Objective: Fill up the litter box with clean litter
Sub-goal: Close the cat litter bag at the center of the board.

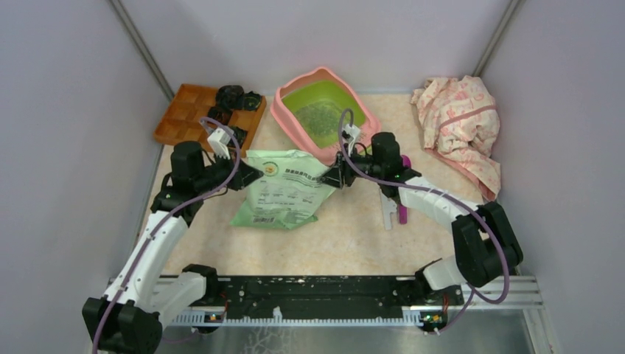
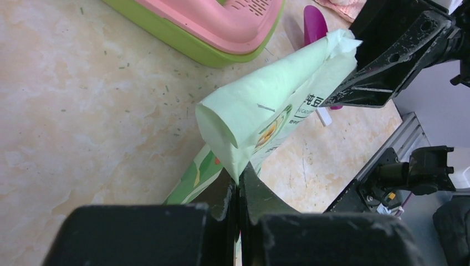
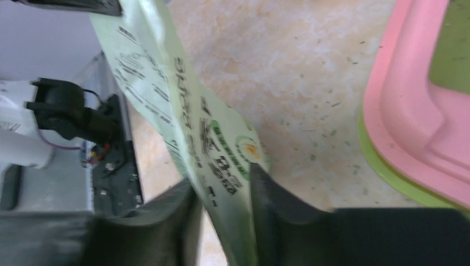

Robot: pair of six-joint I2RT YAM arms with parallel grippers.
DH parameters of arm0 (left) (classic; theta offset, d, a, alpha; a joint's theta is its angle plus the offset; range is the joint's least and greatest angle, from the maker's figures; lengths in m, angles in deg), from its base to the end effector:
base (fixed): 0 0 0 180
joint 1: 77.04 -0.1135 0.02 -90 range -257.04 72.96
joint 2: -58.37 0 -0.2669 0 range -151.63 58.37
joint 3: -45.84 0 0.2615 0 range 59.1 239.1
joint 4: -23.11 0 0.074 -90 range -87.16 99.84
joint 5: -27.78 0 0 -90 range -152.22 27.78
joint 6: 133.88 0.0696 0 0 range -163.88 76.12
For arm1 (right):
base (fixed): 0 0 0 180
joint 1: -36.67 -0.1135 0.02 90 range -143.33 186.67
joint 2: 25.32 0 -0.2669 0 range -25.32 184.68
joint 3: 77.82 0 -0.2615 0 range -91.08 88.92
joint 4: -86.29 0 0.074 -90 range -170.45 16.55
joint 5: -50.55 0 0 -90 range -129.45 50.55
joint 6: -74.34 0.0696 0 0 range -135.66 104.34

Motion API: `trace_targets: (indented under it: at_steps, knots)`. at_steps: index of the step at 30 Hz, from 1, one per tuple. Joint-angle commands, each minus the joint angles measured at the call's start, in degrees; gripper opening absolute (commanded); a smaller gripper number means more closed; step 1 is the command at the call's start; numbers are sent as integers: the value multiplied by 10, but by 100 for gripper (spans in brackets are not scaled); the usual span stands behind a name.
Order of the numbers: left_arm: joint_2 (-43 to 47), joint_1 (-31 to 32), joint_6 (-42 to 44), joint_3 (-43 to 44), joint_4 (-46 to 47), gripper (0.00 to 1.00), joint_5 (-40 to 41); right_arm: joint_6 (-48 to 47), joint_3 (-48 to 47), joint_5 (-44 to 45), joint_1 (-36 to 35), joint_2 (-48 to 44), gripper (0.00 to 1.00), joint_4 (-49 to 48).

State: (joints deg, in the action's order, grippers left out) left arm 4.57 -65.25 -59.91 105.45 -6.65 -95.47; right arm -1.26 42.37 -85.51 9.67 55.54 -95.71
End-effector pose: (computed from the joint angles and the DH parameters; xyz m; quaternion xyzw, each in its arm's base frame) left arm 0.2304 -0.0871 0.3017 0.1261 0.8086 -0.3584 0.4492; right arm 0.2777 0.1978 0.2432 -0.3079 0.7200 0.4868 0.3870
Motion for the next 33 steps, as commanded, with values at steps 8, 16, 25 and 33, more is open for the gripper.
trace_targets:
  at_steps: [8,16,25,33]
  knots:
    - [-17,0,-31,36,-40,21,93,-138,32,251,-93,-61,0,-9]
    - [-8,-21,-32,52,-89,34,183,-225,63,383,-155,-97,0,-30]
    - [24,-69,-52,62,-99,56,176,-325,82,529,-248,-99,0,-42]
    - [36,-73,-69,130,-142,61,173,-446,85,709,-343,-40,0,-97]
